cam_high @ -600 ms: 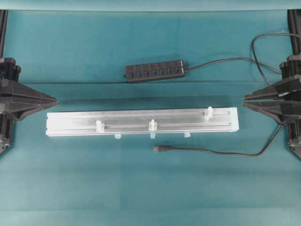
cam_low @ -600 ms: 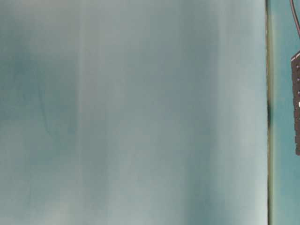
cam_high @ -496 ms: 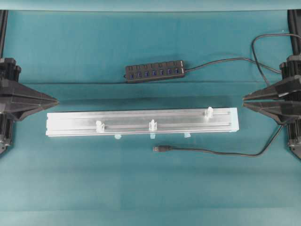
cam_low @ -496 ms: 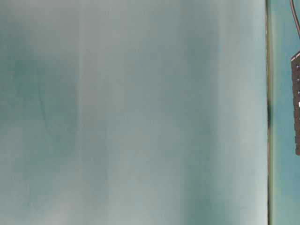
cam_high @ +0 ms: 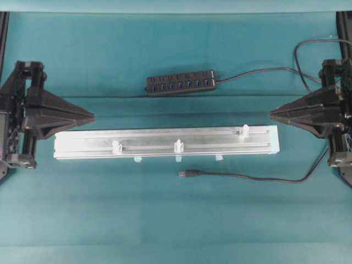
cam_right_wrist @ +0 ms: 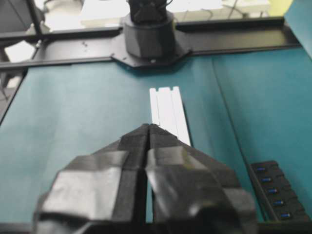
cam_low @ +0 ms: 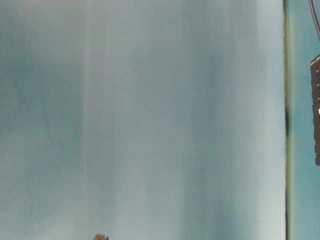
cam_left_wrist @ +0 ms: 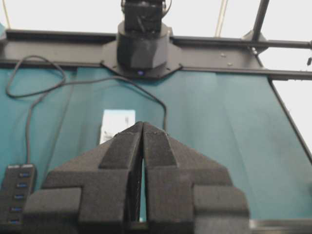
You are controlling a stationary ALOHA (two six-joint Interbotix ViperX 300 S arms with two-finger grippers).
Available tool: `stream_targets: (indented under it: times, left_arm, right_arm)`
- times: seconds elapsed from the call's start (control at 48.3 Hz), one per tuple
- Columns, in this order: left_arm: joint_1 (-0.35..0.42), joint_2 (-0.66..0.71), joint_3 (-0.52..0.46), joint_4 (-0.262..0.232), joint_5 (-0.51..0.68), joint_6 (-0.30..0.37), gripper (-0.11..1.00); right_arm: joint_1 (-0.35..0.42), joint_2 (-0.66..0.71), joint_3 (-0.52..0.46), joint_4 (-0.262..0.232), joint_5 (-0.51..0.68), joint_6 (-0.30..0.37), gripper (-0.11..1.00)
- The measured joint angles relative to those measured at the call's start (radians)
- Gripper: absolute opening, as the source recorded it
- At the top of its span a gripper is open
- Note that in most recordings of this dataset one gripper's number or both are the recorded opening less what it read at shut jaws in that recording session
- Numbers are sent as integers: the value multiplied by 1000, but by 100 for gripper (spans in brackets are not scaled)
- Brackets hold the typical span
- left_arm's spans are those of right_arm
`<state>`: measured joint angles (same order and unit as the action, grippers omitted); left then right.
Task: Pass the USB cable through three rings with both arms.
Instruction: 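Move the right gripper toward the black USB plug near the rail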
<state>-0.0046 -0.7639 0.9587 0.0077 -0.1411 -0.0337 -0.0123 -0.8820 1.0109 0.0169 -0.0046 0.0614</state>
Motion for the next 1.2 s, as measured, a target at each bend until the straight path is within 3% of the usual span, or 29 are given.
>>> stream_targets:
  times: [0.207, 0.269, 0.393, 0.517, 0.559, 0.662, 0.745, 1.2]
  left_arm:
    - [0, 17, -29, 0, 15, -6, 2]
    - [-2, 18, -32, -2, 18, -6, 7]
    - [0, 15, -34, 0, 35, -3, 35]
    - [0, 11, -34, 0, 66, 0, 74]
    - [0, 8, -34, -2, 80, 0, 80]
    - [-2, 6, -34, 0, 101, -2, 78]
    - [0, 8, -35, 0, 114, -2, 77]
    - [-2, 6, -41, -2, 176, -2, 77]
  right_arm:
    - [-2, 26, -2, 5, 26, 32, -5]
    - [0, 44, -5, 5, 43, 38, -1]
    - [0, 86, -28, 5, 83, 41, 13]
    - [0, 138, -66, 3, 132, 41, 40]
    - [0, 155, -78, 3, 150, 43, 51]
    - [0, 196, -118, 3, 201, 43, 76]
    - [0, 230, -149, 2, 245, 41, 83]
    - [44, 449, -318, 0, 509, 43, 84]
